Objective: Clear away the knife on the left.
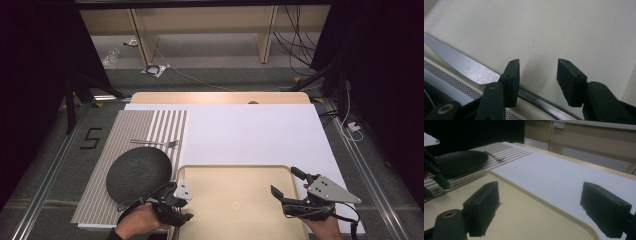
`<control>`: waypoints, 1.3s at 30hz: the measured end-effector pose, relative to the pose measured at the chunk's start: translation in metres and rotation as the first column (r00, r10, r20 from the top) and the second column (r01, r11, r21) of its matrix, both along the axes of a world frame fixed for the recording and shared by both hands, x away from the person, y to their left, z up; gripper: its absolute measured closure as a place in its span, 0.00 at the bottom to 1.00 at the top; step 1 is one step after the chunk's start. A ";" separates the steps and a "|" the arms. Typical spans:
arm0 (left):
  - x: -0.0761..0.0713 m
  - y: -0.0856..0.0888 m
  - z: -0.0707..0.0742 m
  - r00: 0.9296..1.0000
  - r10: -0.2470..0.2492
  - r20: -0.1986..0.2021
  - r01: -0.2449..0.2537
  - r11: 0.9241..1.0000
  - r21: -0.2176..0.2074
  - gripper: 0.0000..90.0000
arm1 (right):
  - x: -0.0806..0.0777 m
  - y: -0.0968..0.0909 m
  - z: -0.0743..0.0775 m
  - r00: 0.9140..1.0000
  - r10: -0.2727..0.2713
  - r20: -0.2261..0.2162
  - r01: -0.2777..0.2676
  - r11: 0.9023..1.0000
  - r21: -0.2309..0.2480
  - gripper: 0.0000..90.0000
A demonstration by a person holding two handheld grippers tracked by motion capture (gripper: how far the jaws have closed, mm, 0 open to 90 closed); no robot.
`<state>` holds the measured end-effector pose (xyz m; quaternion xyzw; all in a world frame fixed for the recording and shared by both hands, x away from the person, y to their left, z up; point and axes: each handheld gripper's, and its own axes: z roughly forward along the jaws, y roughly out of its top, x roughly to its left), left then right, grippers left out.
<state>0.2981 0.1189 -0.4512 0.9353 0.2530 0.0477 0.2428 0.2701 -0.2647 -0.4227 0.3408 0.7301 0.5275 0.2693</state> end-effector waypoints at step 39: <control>0.028 0.043 0.025 0.947 0.265 0.183 -0.241 0.960 -0.145 0.23 | 0.002 -0.004 -0.001 1.000 -0.002 -0.003 0.003 1.000 0.026 0.18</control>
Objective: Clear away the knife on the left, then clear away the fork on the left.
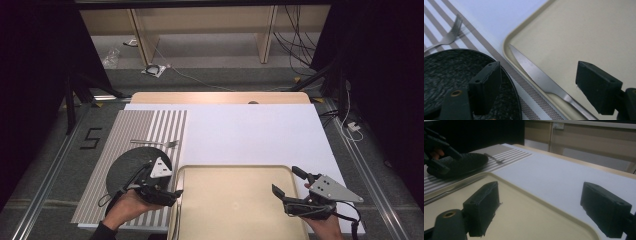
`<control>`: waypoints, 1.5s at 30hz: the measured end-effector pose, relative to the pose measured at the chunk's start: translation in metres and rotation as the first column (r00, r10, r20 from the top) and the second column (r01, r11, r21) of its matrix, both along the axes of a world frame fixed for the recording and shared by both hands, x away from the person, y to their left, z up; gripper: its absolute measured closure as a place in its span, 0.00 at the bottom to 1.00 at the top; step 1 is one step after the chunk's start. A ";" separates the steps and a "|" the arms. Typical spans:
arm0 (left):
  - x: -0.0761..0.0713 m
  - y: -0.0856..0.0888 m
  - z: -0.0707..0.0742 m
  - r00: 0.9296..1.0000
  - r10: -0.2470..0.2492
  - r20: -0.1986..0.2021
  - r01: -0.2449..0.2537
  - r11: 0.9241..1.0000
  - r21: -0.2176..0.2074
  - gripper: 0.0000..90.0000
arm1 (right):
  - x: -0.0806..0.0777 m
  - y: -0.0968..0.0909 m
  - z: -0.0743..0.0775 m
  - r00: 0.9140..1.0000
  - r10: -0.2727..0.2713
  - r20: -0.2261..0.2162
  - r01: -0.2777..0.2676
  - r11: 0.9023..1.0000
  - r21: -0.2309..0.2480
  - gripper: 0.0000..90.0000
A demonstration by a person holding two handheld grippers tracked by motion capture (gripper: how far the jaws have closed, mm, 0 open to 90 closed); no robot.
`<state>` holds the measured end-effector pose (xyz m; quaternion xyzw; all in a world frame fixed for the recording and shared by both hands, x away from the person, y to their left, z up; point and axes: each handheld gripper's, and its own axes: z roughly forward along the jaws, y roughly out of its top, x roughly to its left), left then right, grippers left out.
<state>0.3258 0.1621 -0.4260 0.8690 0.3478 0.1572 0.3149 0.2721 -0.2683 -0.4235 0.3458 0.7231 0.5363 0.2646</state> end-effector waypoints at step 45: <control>0.074 0.045 0.011 0.977 0.185 0.106 -0.189 0.982 0.029 0.24 | -0.001 0.001 0.000 1.000 -0.005 -0.009 0.004 1.000 -0.004 0.18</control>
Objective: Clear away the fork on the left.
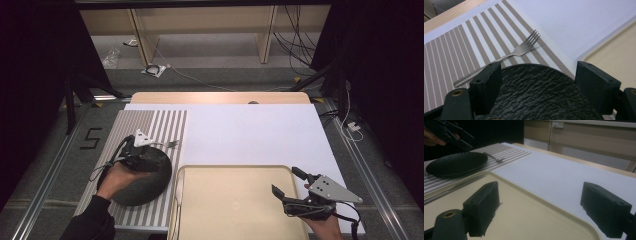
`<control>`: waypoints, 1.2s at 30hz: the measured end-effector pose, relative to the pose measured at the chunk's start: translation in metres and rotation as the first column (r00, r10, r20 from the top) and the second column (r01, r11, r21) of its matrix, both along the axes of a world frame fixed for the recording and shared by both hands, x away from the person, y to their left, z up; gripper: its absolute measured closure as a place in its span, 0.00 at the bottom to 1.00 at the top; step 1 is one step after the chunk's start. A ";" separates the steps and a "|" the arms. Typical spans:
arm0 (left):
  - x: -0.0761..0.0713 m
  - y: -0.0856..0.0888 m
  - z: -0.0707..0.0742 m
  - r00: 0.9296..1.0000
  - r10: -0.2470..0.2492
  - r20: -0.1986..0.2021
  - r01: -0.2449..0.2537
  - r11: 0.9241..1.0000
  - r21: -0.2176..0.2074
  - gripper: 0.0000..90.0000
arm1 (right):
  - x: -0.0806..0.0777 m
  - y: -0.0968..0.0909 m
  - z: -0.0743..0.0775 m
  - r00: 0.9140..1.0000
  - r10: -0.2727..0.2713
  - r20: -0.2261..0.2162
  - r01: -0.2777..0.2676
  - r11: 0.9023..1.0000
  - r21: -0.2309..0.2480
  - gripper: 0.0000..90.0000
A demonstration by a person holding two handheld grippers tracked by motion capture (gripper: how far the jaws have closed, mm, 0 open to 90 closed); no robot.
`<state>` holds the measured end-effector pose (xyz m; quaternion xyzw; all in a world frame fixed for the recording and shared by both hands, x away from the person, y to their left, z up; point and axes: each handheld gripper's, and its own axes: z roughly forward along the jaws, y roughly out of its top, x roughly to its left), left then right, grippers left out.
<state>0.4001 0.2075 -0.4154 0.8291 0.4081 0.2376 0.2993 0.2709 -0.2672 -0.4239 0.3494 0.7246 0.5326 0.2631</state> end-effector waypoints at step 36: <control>0.095 0.020 -0.007 0.989 0.023 -0.144 0.005 0.981 0.193 0.26 | 0.001 0.000 -0.001 1.000 -0.002 -0.007 0.002 1.000 0.001 0.18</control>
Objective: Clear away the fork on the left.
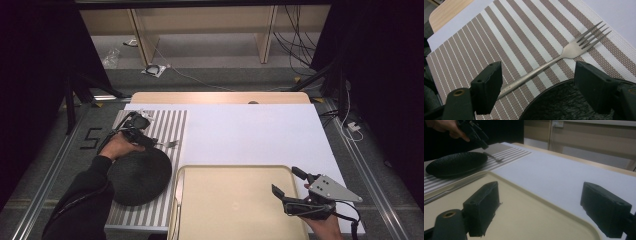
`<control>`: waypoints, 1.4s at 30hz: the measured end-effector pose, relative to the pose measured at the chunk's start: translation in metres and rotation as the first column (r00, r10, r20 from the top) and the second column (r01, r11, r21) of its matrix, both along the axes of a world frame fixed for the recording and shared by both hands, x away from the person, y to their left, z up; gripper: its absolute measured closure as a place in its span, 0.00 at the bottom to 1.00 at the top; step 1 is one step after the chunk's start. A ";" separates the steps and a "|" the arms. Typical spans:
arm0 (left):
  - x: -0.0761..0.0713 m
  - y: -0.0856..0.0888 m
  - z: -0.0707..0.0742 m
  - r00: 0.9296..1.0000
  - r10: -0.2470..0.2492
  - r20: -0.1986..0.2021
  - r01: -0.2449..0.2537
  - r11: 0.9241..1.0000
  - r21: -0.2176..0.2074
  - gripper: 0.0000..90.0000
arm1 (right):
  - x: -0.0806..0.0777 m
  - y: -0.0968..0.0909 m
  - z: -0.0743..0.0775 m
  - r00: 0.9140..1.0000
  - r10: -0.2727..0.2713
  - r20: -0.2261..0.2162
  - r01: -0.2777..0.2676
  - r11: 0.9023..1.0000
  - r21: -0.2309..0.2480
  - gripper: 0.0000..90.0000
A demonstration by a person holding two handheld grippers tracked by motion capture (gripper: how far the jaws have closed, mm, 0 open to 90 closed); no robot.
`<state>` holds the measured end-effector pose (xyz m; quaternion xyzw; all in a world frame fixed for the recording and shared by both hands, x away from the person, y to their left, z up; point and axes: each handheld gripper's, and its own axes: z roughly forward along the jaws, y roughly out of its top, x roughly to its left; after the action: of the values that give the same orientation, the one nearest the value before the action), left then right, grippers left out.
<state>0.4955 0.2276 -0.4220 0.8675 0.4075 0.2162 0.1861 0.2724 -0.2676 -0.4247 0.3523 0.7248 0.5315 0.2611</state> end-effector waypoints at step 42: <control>0.044 -0.003 -0.024 0.977 -0.104 -0.186 0.128 0.985 0.119 0.36 | 0.000 0.000 0.000 1.000 0.008 0.004 -0.008 1.000 0.001 0.18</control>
<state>0.5393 0.2250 -0.4460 0.9161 0.3562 0.1520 0.1040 0.2724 -0.2675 -0.4244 0.3484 0.7254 0.5336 0.2603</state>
